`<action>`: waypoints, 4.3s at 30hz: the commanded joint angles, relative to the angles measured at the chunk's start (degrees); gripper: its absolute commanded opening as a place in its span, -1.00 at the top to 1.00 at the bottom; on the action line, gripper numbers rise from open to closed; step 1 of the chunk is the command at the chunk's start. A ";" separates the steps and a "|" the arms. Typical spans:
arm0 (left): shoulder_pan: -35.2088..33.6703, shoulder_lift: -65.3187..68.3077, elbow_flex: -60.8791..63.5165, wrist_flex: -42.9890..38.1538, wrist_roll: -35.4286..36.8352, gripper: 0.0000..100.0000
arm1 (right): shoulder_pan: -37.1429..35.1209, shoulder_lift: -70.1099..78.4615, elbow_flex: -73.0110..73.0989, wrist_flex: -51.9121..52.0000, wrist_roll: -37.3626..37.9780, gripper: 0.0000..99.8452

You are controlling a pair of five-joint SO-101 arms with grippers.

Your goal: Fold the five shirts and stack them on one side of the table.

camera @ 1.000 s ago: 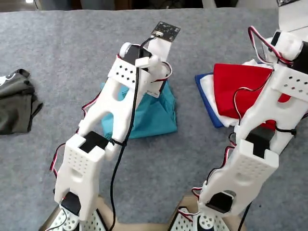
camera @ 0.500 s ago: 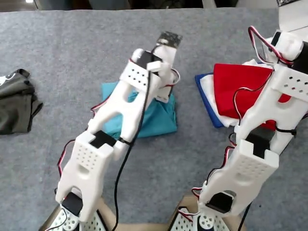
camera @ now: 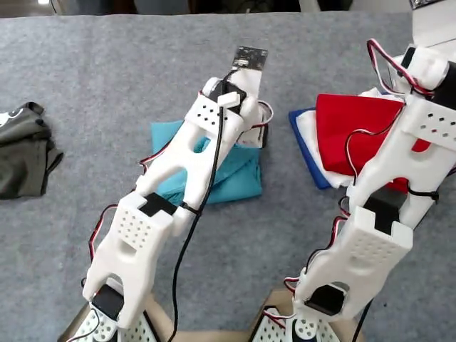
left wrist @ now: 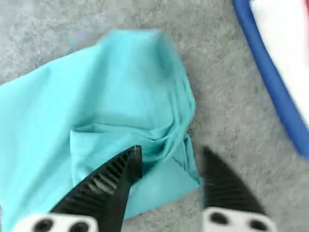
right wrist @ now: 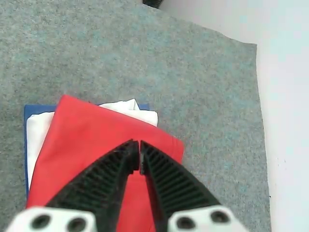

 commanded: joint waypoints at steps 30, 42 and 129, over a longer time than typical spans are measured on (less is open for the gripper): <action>-39.96 -47.82 53.49 -9.41 -10.46 0.95 | -43.52 -5.05 53.49 -20.31 -0.53 0.97; -40.92 -65.85 104.75 -54.33 -10.37 0.94 | -50.02 4.26 50.86 -23.74 -0.97 0.97; -20.00 -32.97 65.36 -59.25 -14.07 0.94 | -31.03 -2.68 63.34 -10.90 -8.53 0.97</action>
